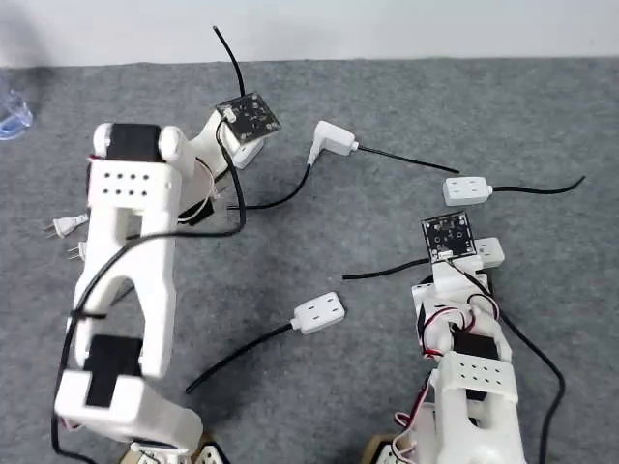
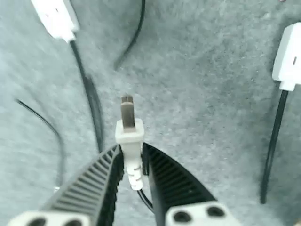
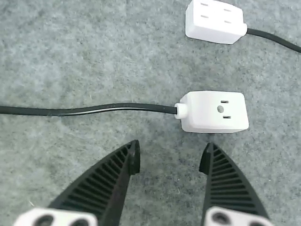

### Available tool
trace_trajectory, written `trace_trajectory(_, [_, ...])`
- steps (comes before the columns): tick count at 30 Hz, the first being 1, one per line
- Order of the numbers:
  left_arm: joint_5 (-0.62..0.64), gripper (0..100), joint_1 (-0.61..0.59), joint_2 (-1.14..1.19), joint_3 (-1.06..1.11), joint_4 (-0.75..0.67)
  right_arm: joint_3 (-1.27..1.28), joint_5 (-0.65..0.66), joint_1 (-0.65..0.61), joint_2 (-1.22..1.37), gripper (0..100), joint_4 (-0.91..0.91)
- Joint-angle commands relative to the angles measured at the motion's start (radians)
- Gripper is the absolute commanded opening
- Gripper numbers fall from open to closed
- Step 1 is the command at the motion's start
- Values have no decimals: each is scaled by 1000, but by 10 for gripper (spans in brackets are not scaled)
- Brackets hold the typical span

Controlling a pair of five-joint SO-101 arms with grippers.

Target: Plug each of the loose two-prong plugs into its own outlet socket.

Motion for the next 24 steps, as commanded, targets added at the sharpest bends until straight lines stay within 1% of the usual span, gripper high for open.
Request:
trace_trajectory(1, [-54, 12, 104, -106, -4, 35, -8, 11, -7, -13, 226, -22])
trace_trajectory(4, [-57, 12, 219, -109, 71, 35, -9, 11, 8, -15, 226, -22])
trace_trajectory(8, [-95, 12, 359, -109, 197, 35, -15, 3, 45, -15, 226, -22])
trace_trajectory(11, [-95, 12, 434, -117, 263, 21, -15, 3, 45, -15, 226, -22])
trace_trajectory(13, [-95, 12, 460, -114, 303, -18, -15, 3, 50, -16, 226, -22])
trace_trajectory(15, [-94, 12, 466, -107, 358, -92, -26, 3, 54, -16, 226, -15])
trace_trajectory(17, [-94, 12, 460, -107, 446, -206, -29, 3, 64, -16, 226, -13])
trace_trajectory(21, [-94, 12, 393, -107, 604, -460, -34, -8, 97, -16, 226, -15])
trace_trajectory(24, [-94, 12, 345, -107, 668, -589, -35, -34, 104, -16, 226, -21])
